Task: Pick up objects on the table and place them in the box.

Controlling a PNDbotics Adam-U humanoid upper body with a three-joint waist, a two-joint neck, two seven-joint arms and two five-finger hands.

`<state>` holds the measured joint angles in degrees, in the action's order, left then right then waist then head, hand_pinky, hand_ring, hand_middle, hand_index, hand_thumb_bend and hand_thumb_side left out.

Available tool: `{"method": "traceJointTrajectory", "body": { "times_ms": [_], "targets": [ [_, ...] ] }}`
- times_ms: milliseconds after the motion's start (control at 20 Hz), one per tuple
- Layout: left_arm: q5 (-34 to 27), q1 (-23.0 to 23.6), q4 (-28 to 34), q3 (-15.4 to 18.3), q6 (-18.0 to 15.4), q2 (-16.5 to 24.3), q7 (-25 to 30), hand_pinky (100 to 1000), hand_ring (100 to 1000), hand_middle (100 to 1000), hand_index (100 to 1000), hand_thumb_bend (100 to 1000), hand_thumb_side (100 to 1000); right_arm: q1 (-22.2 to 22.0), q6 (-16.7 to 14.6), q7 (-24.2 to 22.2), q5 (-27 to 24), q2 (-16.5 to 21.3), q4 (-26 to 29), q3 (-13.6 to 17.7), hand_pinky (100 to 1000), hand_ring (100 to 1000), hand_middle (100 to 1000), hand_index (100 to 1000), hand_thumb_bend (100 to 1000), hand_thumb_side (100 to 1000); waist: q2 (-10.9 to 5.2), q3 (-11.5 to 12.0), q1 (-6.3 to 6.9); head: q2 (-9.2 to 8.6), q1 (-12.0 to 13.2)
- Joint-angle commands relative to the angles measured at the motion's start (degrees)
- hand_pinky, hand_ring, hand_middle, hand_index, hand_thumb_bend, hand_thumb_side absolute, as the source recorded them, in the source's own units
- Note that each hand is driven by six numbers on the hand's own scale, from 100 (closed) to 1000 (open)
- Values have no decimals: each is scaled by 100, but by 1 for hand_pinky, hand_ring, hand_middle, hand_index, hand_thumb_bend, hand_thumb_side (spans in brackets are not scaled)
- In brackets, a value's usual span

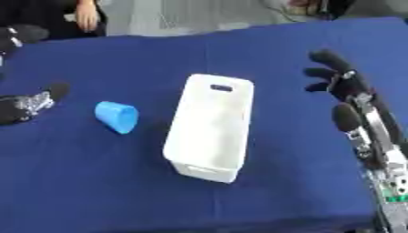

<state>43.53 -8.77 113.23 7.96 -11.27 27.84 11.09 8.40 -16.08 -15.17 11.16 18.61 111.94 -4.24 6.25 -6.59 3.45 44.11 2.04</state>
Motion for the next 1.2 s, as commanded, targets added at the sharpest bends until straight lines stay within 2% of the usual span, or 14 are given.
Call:
{"method": "traceJointTrajectory", "body": {
  "times_ms": [50,550,750,950,1200],
  "targets": [
    [-7,-29,43,35,-27,161,1,811,789,872,946,738,840,28,7,-18,6,87,92,34,718,843,918,1000,555,1000,-66,0,-12,1,15],
    [1,-26,39,36,-37,152,12,812,790,872,946,738,840,26,8,-21,12,90,94,42,718,843,918,1000,556,1000,-65,6,-15,1,12],
    [29,-35,23,29,-63,249,44,820,792,868,943,834,788,27,10,-20,11,92,92,43,718,843,918,1000,555,1000,-69,-3,-11,1,24],
    [13,-55,-177,-87,-263,684,107,832,794,860,950,901,777,30,10,-32,6,103,82,36,718,843,919,1000,555,1000,-85,-21,5,1,28],
    [-24,-91,-926,-313,-767,1555,27,842,798,853,959,926,817,23,13,-31,-9,137,66,34,718,843,919,1000,554,1000,-123,-48,46,1,5]
  ]
}}
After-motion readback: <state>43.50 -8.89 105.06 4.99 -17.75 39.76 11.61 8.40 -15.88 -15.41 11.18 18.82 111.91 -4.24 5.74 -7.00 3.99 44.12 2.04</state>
